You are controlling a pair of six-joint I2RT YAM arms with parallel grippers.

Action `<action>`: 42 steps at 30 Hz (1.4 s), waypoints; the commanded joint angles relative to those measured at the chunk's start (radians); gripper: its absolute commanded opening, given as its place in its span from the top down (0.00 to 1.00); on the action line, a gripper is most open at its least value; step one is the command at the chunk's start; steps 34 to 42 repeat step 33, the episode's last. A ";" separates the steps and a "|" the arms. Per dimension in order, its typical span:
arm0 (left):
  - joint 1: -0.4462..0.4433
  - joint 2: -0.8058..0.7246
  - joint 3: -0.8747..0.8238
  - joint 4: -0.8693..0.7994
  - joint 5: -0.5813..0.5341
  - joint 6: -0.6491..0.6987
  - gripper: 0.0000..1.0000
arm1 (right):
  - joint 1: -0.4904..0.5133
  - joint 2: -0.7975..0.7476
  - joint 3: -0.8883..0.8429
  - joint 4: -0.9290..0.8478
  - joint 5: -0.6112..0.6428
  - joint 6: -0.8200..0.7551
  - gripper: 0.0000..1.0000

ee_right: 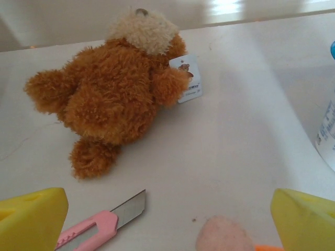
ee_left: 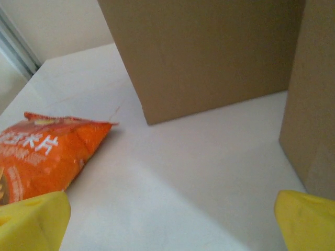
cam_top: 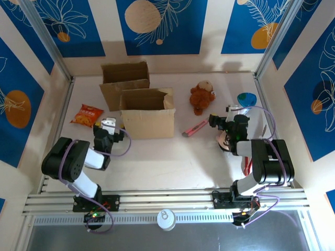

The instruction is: Unpack the express box

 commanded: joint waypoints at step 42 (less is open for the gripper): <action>0.133 -0.038 0.119 -0.195 0.288 -0.065 0.00 | 0.021 0.010 0.013 -0.020 -0.011 -0.026 0.01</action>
